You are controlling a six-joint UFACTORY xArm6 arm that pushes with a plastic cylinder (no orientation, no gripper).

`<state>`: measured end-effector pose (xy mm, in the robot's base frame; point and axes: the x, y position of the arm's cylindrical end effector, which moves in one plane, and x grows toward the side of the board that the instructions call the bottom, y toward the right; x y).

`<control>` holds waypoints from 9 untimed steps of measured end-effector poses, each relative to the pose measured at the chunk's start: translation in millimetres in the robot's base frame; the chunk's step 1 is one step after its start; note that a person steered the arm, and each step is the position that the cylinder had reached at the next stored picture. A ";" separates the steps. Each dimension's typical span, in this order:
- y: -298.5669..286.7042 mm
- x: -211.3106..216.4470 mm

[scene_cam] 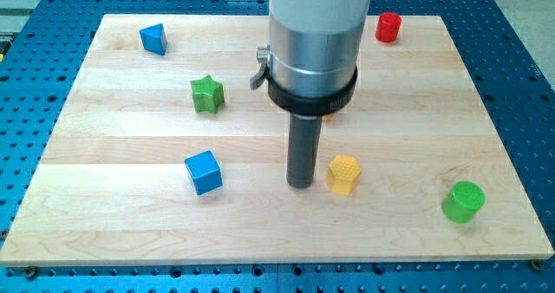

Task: Place green circle and the hexagon in a vertical line

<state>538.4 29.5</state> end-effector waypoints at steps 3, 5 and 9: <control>18.1 10.5; -2.0 18.0; 44.6 -4.3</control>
<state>534.1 74.1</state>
